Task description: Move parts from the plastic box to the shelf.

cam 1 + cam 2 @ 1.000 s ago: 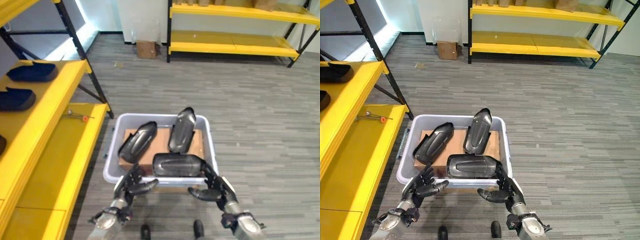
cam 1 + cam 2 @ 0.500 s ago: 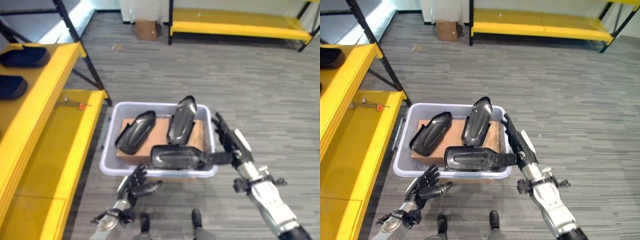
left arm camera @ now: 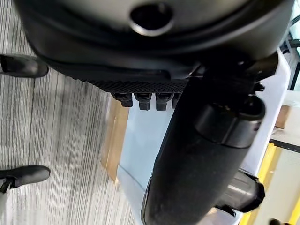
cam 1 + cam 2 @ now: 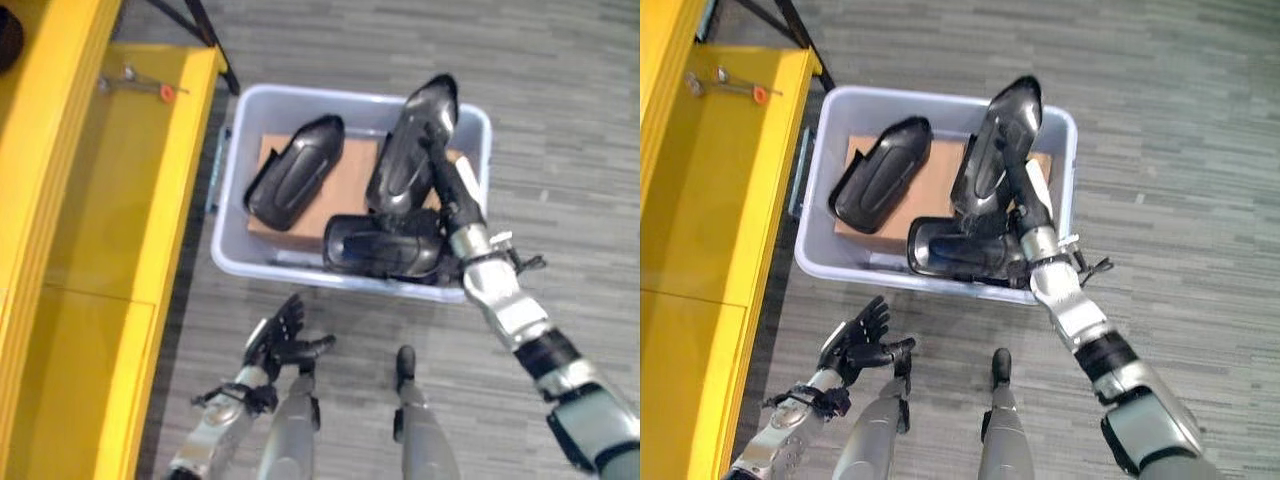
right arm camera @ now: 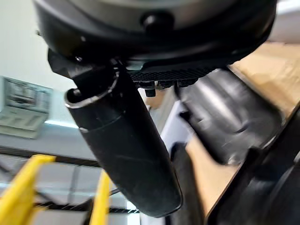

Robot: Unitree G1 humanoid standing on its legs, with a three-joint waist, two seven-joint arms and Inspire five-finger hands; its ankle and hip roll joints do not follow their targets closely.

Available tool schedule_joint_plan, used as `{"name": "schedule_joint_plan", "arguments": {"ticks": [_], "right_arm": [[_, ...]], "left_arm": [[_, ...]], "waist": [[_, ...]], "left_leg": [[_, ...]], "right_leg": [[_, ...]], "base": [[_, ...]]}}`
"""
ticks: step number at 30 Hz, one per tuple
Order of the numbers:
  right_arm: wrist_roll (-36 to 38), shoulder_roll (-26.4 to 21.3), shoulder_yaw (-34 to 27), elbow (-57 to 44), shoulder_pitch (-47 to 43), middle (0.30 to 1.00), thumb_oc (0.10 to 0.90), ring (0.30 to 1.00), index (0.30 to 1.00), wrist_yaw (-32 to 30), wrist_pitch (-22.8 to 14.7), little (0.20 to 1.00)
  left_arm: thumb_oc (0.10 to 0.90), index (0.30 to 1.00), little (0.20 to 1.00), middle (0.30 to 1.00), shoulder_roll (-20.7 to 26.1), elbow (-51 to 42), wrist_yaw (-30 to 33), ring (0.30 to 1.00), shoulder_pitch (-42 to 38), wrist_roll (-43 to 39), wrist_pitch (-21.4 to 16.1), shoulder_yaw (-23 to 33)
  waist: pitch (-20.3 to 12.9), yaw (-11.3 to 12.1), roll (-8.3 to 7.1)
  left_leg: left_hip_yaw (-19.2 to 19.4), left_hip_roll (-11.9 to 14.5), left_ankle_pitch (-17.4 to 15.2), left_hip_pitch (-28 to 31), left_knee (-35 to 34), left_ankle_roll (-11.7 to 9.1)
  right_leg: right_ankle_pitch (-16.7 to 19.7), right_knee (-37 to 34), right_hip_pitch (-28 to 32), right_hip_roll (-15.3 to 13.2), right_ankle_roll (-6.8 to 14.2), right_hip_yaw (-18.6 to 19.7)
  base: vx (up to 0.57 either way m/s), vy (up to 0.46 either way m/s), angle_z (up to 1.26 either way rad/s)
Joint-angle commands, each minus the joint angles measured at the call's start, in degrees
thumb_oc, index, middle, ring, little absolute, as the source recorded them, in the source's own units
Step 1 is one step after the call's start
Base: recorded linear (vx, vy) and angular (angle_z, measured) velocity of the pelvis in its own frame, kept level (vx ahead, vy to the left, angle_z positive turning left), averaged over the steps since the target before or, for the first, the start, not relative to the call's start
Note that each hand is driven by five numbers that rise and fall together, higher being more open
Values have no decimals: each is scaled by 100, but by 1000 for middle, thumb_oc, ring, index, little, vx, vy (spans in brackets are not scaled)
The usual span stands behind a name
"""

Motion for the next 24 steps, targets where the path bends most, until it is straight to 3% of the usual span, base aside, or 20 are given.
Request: {"name": "schedule_joint_plan", "arguments": {"ticks": [1,8,18,24], "right_arm": [[-351,-132,-110,-158,-650,1000,900,1000,1000,-285,-432,1000],[-591,-262,-167,533,-1541,1000,900,1000,1000,-814,-296,1000],[-1203,-131,-436,428,-1740,1000,900,1000,1000,-1368,-178,1000],[-1213,-18,-506,549,-1850,1000,900,1000,1000,-1546,-184,1000]], "left_arm": [[900,1000,1000,1000,125,-662,28,1000,140,-171,-463,-77],[900,1000,1000,1000,91,-690,226,1000,-47,-174,-516,-99],[900,1000,1000,1000,45,-647,402,1000,-194,-38,-556,-163],[900,1000,1000,1000,5,-615,509,1000,-279,-10,-596,-203]], "waist": [[-500,61,-7],[-278,130,60],[-115,203,173],[-49,238,224]], "left_leg": [[30,111,-431,182,581,52],[7,24,-468,-91,713,78],[-58,-93,-508,-315,808,134],[-66,-161,-560,-464,886,167]], "right_leg": [[-682,1195,-252,-103,-30,214],[-657,1341,-519,-105,-45,202],[-656,1373,-630,-170,-54,136],[-631,1358,-717,-191,-41,141]], "base": [[-49,22,6],[-19,18,3],[3,5,2],[12,12,6]]}}
